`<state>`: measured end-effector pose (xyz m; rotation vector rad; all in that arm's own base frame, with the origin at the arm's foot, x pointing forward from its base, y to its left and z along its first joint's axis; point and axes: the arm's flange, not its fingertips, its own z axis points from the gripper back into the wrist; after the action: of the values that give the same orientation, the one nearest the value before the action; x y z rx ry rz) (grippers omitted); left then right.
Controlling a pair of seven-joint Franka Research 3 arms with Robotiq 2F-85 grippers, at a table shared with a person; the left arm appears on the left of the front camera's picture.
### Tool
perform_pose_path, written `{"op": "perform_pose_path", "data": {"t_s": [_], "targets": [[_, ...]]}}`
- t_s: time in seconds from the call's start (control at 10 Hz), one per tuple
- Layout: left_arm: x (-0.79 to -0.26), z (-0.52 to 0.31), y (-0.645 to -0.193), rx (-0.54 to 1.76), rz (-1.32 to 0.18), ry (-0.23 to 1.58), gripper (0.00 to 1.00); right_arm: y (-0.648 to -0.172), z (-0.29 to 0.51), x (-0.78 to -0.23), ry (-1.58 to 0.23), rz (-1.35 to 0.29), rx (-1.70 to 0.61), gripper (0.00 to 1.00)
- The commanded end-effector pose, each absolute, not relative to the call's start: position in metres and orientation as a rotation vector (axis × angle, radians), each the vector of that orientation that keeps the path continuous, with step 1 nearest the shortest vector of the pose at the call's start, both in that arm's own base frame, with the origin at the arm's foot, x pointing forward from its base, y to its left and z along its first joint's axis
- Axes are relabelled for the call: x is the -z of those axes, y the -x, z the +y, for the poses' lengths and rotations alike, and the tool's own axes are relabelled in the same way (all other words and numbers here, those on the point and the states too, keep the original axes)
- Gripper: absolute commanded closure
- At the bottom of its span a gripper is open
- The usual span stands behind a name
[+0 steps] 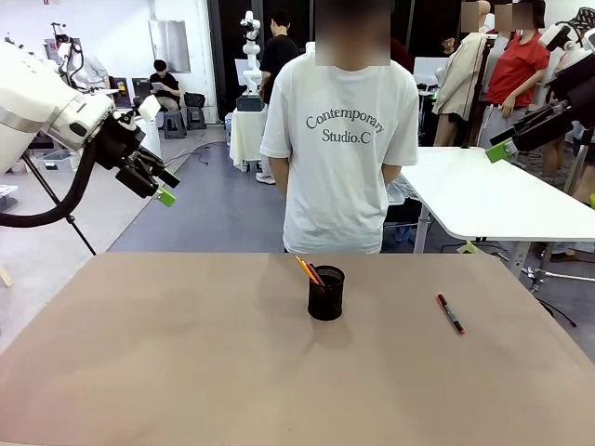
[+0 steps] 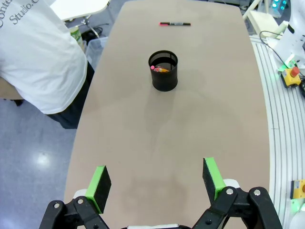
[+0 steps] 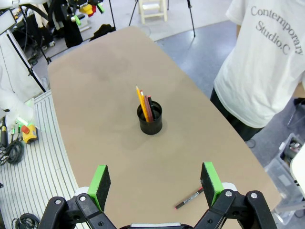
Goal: Place the pens into the pen holder.
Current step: Pick up a writing instrument from the table and place it into the Pen holder.
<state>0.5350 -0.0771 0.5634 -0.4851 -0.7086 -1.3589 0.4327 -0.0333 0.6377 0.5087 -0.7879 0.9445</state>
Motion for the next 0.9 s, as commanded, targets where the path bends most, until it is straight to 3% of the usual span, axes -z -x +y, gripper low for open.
{"op": "perform_pose_path", "data": {"t_s": [0.0,0.6,0.8], "targets": [[-0.569,-0.078,-0.534,1.353,-0.693,0.488,0.0,-0.441,-0.023,-0.632,-0.502,-0.736,-0.881,0.0],[-0.569,-0.078,-0.534,1.353,-0.693,0.488,0.0,-0.489,0.026,-0.561,-0.067,-0.395,-0.57,0.0],[-0.569,-0.078,-0.534,1.353,-0.693,0.488,0.0,-0.496,0.026,-0.533,-0.014,-0.338,-0.473,0.0]]}}
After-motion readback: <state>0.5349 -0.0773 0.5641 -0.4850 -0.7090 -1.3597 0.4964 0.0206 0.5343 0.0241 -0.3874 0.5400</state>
